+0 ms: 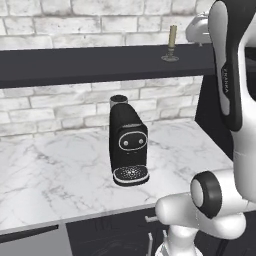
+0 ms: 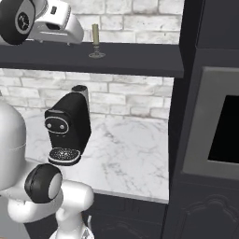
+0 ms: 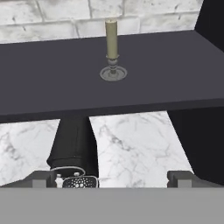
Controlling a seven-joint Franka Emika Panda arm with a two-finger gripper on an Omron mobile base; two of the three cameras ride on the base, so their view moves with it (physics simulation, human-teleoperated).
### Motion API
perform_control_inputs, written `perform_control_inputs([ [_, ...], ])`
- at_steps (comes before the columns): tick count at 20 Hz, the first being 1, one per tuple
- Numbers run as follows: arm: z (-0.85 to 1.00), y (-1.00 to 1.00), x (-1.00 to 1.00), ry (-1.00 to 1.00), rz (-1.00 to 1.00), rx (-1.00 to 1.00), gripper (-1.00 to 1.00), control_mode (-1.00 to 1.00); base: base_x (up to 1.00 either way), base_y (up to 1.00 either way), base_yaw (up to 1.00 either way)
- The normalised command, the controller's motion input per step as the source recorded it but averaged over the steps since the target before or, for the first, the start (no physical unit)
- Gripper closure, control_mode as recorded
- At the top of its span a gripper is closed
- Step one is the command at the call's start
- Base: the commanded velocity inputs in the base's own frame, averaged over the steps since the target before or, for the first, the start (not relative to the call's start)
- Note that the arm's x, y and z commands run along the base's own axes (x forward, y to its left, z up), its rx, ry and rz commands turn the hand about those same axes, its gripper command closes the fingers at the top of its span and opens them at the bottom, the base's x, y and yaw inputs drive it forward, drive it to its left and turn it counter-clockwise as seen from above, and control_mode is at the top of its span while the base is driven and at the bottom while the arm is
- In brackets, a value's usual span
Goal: Get the candle and the wine from the cabinet and move them to the dining counter.
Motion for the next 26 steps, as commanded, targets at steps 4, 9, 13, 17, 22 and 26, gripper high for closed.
perform_control_inputs([
  [4,-0.28,0.00,0.43,-0.11,0.00,-0.04,-1.00,-1.00,0.00,0.00,0.00],
  [9,-0.39,0.00,0.43,-0.13,0.00,-0.03,-1.00,-1.00,0.00,0.00,0.00],
  [13,-0.29,0.00,0.42,-0.15,0.00,0.00,-1.00,-1.00,0.00,0.00,0.00],
  [17,-0.08,0.00,0.40,-0.16,0.00,0.00,-1.00,-1.00,0.00,0.00,0.00],
  [22,0.02,0.00,0.47,-0.05,0.00,0.00,-1.00,-1.00,0.00,0.00,0.00],
  [26,0.16,0.00,0.38,0.00,0.00,0.00,-1.00,-1.00,0.00,0.00,0.00],
])
